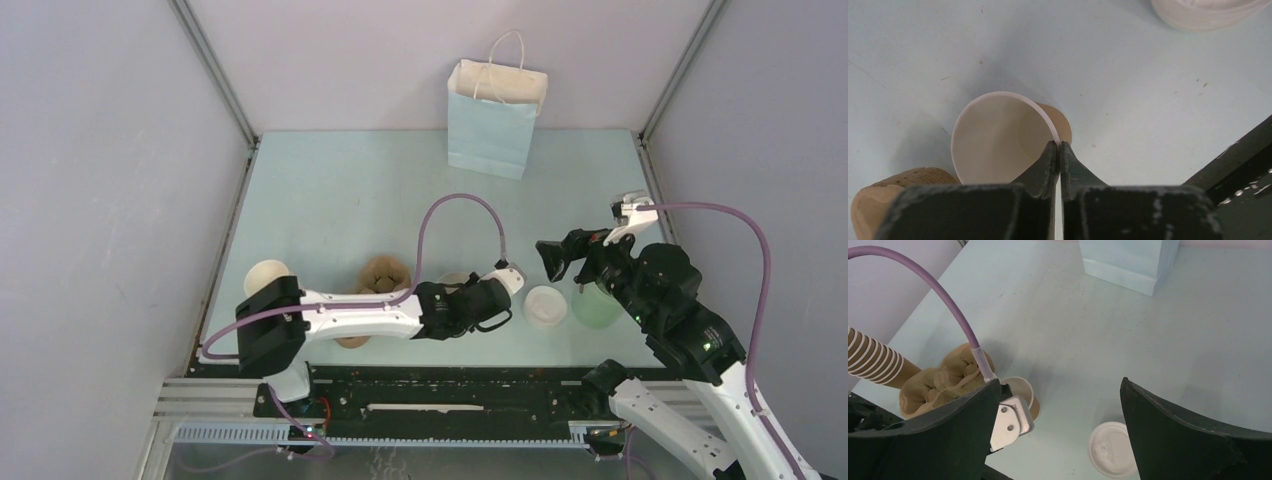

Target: Pack the takeout coffee

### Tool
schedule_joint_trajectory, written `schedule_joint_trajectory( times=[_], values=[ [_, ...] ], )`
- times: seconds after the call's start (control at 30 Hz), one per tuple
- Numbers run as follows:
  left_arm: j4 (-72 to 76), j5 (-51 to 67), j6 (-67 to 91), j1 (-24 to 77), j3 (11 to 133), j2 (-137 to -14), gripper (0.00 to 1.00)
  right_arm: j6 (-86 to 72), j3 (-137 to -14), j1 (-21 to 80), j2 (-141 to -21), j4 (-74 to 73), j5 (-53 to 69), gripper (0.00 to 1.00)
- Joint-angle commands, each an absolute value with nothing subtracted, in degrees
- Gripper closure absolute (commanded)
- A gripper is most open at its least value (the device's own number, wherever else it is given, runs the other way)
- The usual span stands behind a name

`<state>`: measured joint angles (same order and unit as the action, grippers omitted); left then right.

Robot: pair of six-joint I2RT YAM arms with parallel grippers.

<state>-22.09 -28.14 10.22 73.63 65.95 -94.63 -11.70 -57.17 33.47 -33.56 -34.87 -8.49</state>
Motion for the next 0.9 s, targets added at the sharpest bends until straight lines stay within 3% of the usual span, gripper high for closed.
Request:
schedule_joint_trajectory(
  times=[0.0, 0.1, 0.2, 0.4, 0.6, 0.73, 0.87],
  values=[
    [-23.51, -30.8, 9.71, 73.82, 69.18, -95.28, 0.89, -12.92, -58.27, 33.84, -33.84, -35.23, -8.59, 0.02],
    [-24.25, -32.16, 9.9, 73.76, 69.31, -94.58, 0.8, -12.39, -58.3, 33.84, -33.68, -35.41, -8.98, 0.02],
    [-26.5, -33.38, 10.23, 73.91, 70.7, -91.95, 0.51, -10.25, -59.13, 33.99, -33.16, -37.09, -12.38, 0.04],
    [-29.26, -32.13, 10.33, 74.09, 73.26, -78.57, 0.23, -9.57, -62.11, 34.1, -34.74, -40.61, -17.45, 0.03],
    [-21.33, -33.88, 10.68, 73.53, 61.77, -58.2, 0.06, -15.8, -65.69, 34.47, -48.92, -48.45, -11.31, 0.08],
    [-17.3, -37.26, 12.9, 72.5, 55.1, -48.2, 0.02, -19.87, -65.64, 35.63, -61.69, -55.41, -9.19, 0.11],
    [-15.58, -38.52, 13.47, 72.08, 52.03, -43.1, 0.01, -24.07, -64.07, 34.94, -71.24, -58.32, -8.72, 0.27]
  ],
)
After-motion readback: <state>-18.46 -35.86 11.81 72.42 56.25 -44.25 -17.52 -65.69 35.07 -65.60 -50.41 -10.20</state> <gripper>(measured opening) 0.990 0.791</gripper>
